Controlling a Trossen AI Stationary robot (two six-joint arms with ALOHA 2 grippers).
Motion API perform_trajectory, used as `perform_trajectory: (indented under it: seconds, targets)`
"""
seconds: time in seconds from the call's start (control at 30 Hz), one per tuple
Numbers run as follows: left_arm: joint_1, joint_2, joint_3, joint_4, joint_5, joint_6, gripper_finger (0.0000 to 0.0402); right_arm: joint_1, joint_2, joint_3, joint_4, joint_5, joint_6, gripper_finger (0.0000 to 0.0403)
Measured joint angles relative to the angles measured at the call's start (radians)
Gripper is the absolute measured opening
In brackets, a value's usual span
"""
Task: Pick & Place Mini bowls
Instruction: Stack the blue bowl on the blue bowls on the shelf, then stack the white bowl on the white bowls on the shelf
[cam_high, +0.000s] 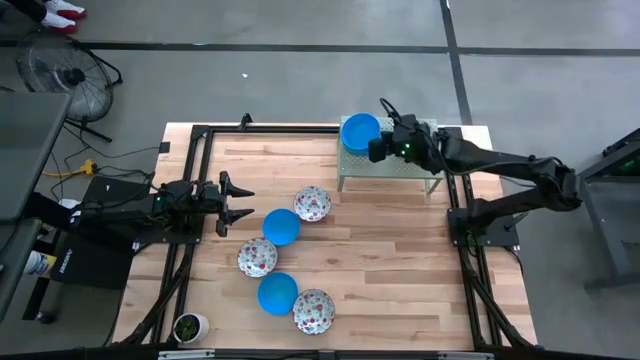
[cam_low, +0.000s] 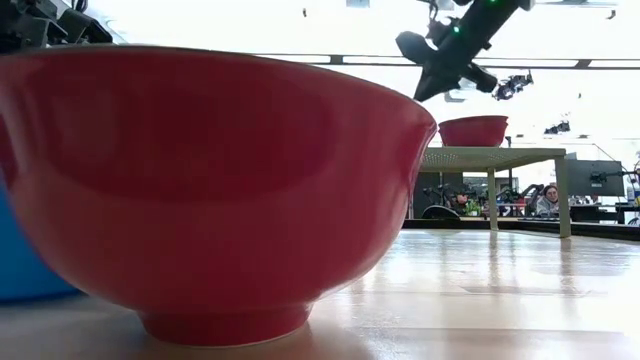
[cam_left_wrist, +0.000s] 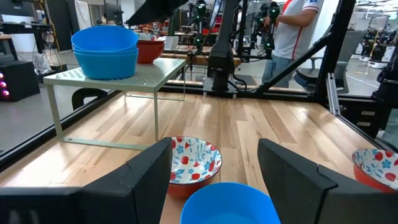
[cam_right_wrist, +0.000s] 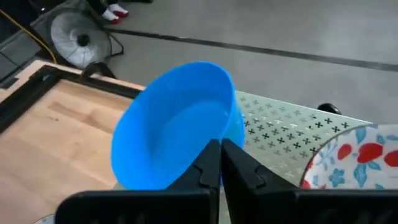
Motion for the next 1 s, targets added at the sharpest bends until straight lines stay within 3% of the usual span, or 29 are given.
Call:
perform_trajectory:
  seconds: [0.27,1.0]
  targets:
    - [0.0,0.0,0.0,0.0,0.0,0.0,0.0232,-0.031,-0.001,-0.039,0.027,-0.073,0.005,0.0]
    - [0.0,0.0,0.0,0.0,0.0,0.0,0.0232,-0.03,0.006,-0.038,0.057,-0.113,0.006,0.0]
